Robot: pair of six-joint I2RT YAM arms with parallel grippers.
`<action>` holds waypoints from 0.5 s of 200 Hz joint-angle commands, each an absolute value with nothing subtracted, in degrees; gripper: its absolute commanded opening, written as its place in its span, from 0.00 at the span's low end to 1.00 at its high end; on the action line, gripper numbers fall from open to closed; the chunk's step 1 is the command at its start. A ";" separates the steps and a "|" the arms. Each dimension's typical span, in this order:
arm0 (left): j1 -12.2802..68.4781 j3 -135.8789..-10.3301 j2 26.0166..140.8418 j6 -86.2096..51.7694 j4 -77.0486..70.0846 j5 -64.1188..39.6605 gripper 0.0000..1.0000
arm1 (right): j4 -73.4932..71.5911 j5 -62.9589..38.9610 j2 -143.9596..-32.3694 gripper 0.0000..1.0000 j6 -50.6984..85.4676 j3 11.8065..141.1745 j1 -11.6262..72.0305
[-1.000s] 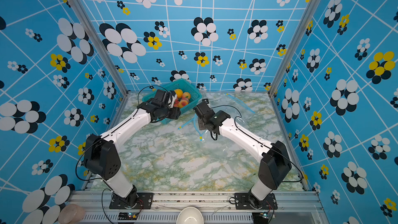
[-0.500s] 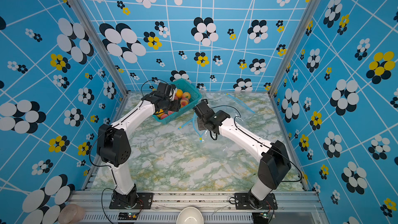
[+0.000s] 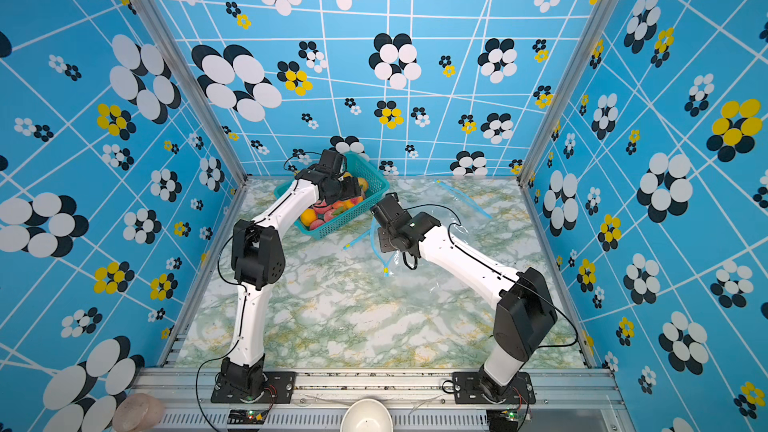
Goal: Place the peach in a zip-top bag and seal the zipper
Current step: Pick up the peach from the basket.
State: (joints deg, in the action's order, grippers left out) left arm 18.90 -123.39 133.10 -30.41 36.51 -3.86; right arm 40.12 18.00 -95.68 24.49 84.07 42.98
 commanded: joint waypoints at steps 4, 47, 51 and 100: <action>18.76 -127.90 136.95 -33.29 39.68 -2.02 0.84 | 40.93 16.59 -96.63 0.00 24.88 85.85 42.69; 19.52 -128.85 139.89 -34.81 40.27 -3.01 0.84 | 41.37 16.65 -97.53 0.00 24.38 86.53 42.72; 19.58 -128.80 139.95 -34.73 40.41 -2.85 0.83 | 41.35 16.67 -97.64 0.00 24.41 86.55 42.66; 19.86 -126.12 136.46 -35.34 38.83 -3.35 0.69 | 41.38 16.73 -97.68 0.00 24.75 86.65 42.66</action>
State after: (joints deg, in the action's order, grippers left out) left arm 19.57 -127.28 138.87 -34.83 38.65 -3.42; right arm 40.14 17.19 -96.86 24.45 84.97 42.98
